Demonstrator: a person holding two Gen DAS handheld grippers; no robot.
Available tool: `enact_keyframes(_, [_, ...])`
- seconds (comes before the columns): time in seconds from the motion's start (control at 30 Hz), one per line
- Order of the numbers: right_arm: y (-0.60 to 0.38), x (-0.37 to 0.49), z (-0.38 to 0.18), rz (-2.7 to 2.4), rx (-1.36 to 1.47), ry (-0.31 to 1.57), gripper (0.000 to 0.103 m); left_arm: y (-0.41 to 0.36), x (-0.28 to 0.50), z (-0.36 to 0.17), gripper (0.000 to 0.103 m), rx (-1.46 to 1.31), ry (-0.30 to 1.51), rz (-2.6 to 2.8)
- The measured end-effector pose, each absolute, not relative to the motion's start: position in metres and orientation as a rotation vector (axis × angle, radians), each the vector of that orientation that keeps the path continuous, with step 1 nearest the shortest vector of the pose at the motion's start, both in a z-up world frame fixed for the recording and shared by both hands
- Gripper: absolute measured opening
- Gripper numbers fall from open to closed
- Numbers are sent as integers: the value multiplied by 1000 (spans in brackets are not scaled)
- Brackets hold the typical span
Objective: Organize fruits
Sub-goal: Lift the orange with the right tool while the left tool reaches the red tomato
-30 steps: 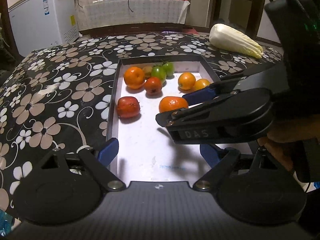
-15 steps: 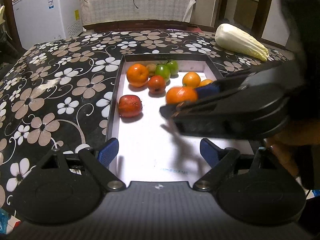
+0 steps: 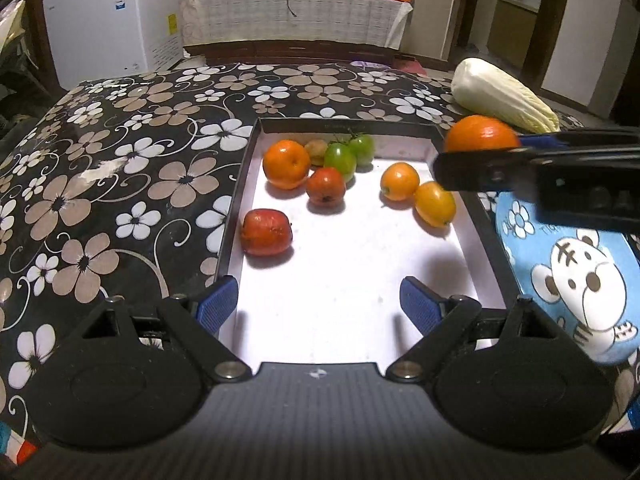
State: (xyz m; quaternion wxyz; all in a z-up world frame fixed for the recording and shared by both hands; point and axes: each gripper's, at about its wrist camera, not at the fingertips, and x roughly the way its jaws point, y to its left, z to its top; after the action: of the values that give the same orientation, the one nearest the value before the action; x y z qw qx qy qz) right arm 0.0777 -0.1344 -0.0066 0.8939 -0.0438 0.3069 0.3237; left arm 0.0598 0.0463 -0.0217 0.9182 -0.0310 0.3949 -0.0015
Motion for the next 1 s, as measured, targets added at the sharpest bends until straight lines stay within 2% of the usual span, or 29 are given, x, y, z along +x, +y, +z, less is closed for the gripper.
enact_keyframes(0.33, [-149,81,-3,644,-36,629,43,50,87,-21,91,-94,821,-51])
enact_keyframes(0.9, [-157,85,0,625,6,610,43,47,82,-5,91,-119,767,-152])
enact_keyframes(1.0, [-160,84,1,616,13,604,43,35,91,-5,84,-60,745,-148])
